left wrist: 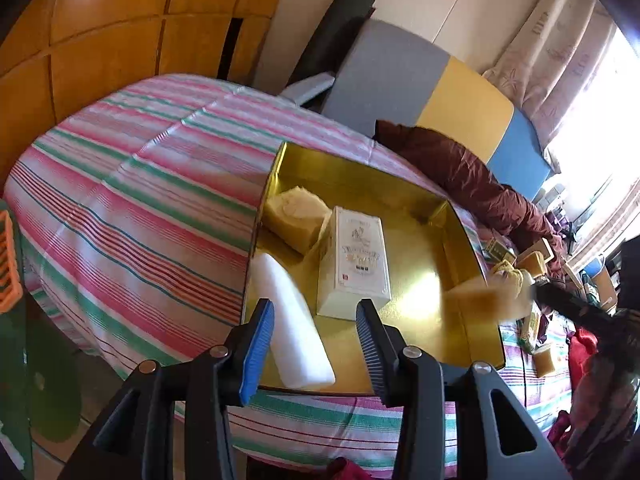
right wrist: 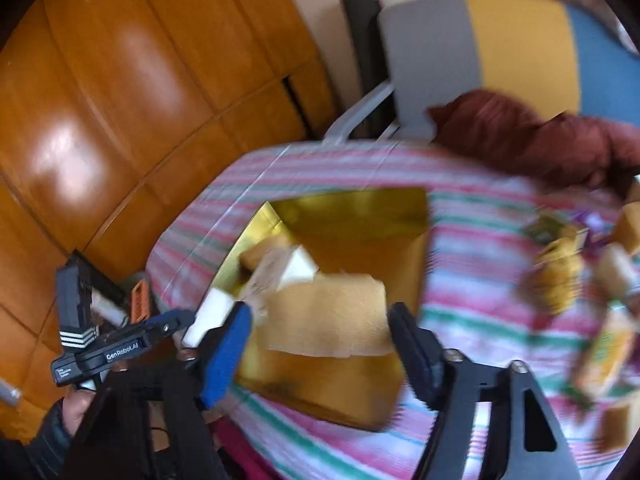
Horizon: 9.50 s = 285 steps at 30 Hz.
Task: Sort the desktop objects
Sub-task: 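Lower the eraser and sponge into the gold tray and open both tools, then return both tools to the pile and grasp the pink-white sock with the right tool, then grasp the WEIDAN cracker pack with the left tool and lift it, then drop the cracker pack into the tray with the left tool while the right tool drops the sock, then move both tools back to the pile and grasp the white-orange bag with the right tool, then grasp the small white box with the left tool and carry it toward the tray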
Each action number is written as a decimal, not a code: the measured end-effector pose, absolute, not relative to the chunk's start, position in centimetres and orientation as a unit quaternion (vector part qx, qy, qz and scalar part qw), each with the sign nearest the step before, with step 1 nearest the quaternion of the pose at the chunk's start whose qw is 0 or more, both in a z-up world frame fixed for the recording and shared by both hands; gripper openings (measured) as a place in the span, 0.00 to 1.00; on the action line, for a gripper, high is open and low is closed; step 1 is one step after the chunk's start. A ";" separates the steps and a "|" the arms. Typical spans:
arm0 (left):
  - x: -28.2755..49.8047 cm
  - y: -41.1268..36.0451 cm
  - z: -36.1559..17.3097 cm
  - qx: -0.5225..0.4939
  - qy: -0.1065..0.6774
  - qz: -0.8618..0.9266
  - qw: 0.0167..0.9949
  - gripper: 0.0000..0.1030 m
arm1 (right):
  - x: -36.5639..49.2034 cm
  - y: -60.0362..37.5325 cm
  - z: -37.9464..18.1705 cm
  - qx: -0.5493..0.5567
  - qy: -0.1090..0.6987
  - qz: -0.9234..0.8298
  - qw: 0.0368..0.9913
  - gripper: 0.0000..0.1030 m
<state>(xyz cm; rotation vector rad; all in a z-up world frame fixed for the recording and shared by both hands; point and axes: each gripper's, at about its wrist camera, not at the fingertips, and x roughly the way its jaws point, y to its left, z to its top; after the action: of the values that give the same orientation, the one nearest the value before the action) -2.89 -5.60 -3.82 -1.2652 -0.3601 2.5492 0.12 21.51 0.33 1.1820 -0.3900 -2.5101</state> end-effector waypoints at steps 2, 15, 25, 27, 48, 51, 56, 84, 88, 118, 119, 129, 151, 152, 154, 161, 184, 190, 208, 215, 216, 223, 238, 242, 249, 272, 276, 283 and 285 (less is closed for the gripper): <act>-2.3 -6.1 -3.3 -0.425 -0.124 0.887 0.134 0.42 | 0.0 20.5 -0.4 0.425 -0.137 -0.876 0.181 0.74; -1.9 -4.0 -2.7 -0.429 -0.120 0.880 0.166 0.40 | 1.8 25.2 -1.7 0.449 -0.132 -0.875 0.124 0.85; -1.2 -1.0 -1.9 -0.431 -0.092 0.871 0.217 0.49 | 3.0 29.9 -2.8 0.461 -0.180 -0.864 0.088 0.89; -1.3 -0.2 -1.6 -0.432 -0.081 0.871 0.221 0.50 | 3.3 30.8 -2.6 0.459 -0.185 -0.866 0.077 0.89; 0.0 12.0 0.2 -0.432 0.014 0.819 0.377 0.50 | 5.7 49.4 0.0 0.409 -0.171 -0.887 -0.133 0.78; 0.4 14.4 0.6 -0.429 0.029 0.809 0.402 0.50 | 5.0 51.7 -1.6 0.418 -0.170 -0.879 -0.151 0.76; 1.1 18.4 0.5 -0.430 0.055 0.788 0.437 0.50 | 3.6 53.6 -4.0 0.426 -0.181 -0.873 -0.154 0.74; -0.7 32.8 -4.9 -0.498 0.073 0.720 0.478 0.50 | 0.8 54.9 -5.8 0.451 -0.176 -0.865 -0.131 0.32; -0.9 34.6 -5.1 -0.490 0.084 0.723 0.480 0.50 | 1.0 54.4 -4.8 0.448 -0.168 -0.870 -0.123 0.30; -2.0 41.8 -10.1 -0.497 0.193 0.737 0.415 0.53 | 2.1 54.0 -0.9 0.401 -0.156 -0.896 -0.112 0.30; -2.1 41.8 -10.2 -0.498 0.194 0.736 0.414 0.53 | 2.1 54.0 -1.0 0.401 -0.153 -0.896 -0.113 0.30; -2.6 40.0 -10.2 -0.480 0.179 0.746 0.426 0.46 | 2.2 54.1 -1.0 0.398 -0.147 -0.898 -0.119 0.30; -0.4 29.0 -1.0 -0.408 0.113 0.815 0.397 0.46 | 3.0 51.0 0.1 0.371 -0.116 -0.918 -0.079 0.30; -0.5 28.0 -0.5 -0.406 0.107 0.818 0.392 0.46 | 3.0 50.8 0.2 0.369 -0.121 -0.918 -0.076 0.30; -0.7 26.6 -0.2 -0.404 0.100 0.824 0.385 0.46 | 3.1 50.2 0.5 0.368 -0.125 -0.919 -0.073 0.30; -2.4 19.3 1.5 -0.390 0.059 0.853 0.341 0.46 | 2.3 43.9 2.2 0.370 -0.103 -0.923 -0.020 0.31; -14.7 0.8 -1.4 -0.418 0.001 0.890 0.183 0.83 | -8.5 21.7 2.4 0.394 -0.118 -0.897 0.161 0.81; -10.9 -1.1 -1.7 -0.397 -0.043 0.900 0.177 1.00 | -6.1 21.4 1.0 0.403 -0.099 -0.898 0.148 1.00; -2.9 1.9 -2.2 -0.397 -0.043 0.886 0.236 1.00 | 0.6 28.1 -1.0 0.419 -0.098 -0.902 0.018 1.00; -1.6 3.4 -2.6 -0.403 -0.038 0.877 0.259 1.00 | 2.4 32.6 -1.7 0.447 -0.101 -0.888 -0.033 1.00; -1.5 3.7 -2.5 -0.403 -0.036 0.877 0.261 1.00 | 2.7 33.3 -1.9 0.449 -0.099 -0.887 -0.042 1.00; -1.1 4.9 -2.2 -0.404 -0.017 0.872 0.274 1.00 | 4.1 38.0 -2.4 0.467 -0.115 -0.872 -0.097 1.00; -2.5 8.8 -0.1 -0.408 0.004 0.858 0.311 0.99 | 4.7 52.1 -0.4 0.442 -0.156 -0.862 -0.195 1.00; -3.0 11.5 1.2 -0.401 0.024 0.850 0.341 0.99 | 3.6 55.4 -0.9 0.437 -0.156 -0.860 -0.214 1.00; -3.9 16.9 3.0 -0.383 0.061 0.838 0.385 0.99 | 0.7 58.5 -3.4 0.448 -0.129 -0.856 -0.223 0.99; -8.6 39.8 3.1 -0.387 0.181 0.762 0.487 0.93 | -1.5 62.1 -6.9 0.495 -0.125 -0.829 -0.228 0.55; -9.9 43.5 2.7 -0.384 0.200 0.756 0.490 0.93 | -0.7 62.7 -5.8 0.488 -0.137 -0.828 -0.240 0.55; -11.7 49.7 2.0 -0.335 0.267 0.756 0.495 0.98 | 0.2 64.3 -5.1 0.484 -0.159 -0.822 -0.255 0.55; -12.3 51.2 1.5 -0.330 0.275 0.753 0.499 0.98 | 0.3 64.3 -5.2 0.483 -0.165 -0.821 -0.255 0.55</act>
<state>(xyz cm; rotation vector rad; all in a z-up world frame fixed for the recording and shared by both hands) -12.32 51.20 1.47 -0.7994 0.6657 1.8212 0.26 64.28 -5.24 1.8273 -0.6253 -3.1068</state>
